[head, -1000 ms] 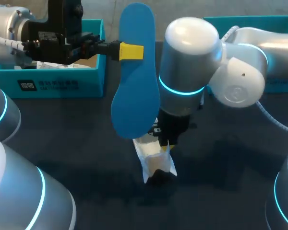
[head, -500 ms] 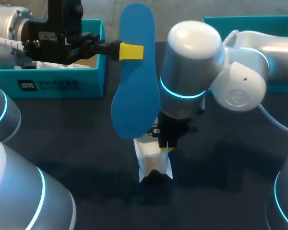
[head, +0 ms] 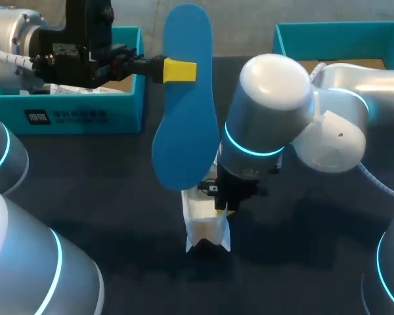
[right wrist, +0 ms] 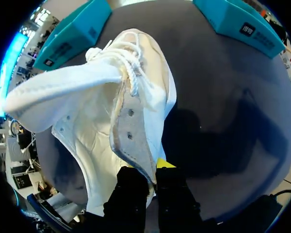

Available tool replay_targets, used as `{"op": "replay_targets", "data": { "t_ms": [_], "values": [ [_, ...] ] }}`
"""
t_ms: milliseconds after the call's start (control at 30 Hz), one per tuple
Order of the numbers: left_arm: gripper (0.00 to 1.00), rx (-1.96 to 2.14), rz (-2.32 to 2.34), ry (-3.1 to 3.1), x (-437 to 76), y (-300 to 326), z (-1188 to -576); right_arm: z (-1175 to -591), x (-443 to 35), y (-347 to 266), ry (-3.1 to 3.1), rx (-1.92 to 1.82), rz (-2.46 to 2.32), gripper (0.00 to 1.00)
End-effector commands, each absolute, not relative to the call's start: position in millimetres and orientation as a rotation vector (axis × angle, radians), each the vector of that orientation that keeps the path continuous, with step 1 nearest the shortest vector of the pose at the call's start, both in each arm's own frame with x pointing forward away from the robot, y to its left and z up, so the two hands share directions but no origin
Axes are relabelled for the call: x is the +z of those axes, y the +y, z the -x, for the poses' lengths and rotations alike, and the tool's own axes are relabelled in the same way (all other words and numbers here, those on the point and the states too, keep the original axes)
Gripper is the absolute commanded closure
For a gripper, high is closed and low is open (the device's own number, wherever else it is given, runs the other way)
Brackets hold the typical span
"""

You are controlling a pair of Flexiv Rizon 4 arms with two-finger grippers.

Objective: Take the shoe out of the shoebox, open the shoe tongue, remove and reinsert the insole, then place the shoe into the shoebox

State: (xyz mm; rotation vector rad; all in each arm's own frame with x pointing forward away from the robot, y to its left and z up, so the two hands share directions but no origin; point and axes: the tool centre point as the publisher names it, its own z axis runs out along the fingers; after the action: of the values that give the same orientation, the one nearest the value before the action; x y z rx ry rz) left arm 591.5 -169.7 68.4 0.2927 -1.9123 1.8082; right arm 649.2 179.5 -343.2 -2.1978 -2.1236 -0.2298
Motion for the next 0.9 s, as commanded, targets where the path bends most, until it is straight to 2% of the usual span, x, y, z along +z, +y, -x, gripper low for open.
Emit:
{"op": "replay_targets", "data": {
  "t_ms": [33, 900],
  "values": [
    [1.0, 1.805, -0.294, -1.915, 68.5, -170.5, -591.6, -654.9, -348.8, 175.2, -2.112, -0.243, 2.174, 1.0],
    [1.0, 1.805, -0.294, -1.915, 68.5, -170.5, -591.6, -669.6, -383.0, 176.0, -2.093, -0.231, 2.101, 1.0]
  ]
}}
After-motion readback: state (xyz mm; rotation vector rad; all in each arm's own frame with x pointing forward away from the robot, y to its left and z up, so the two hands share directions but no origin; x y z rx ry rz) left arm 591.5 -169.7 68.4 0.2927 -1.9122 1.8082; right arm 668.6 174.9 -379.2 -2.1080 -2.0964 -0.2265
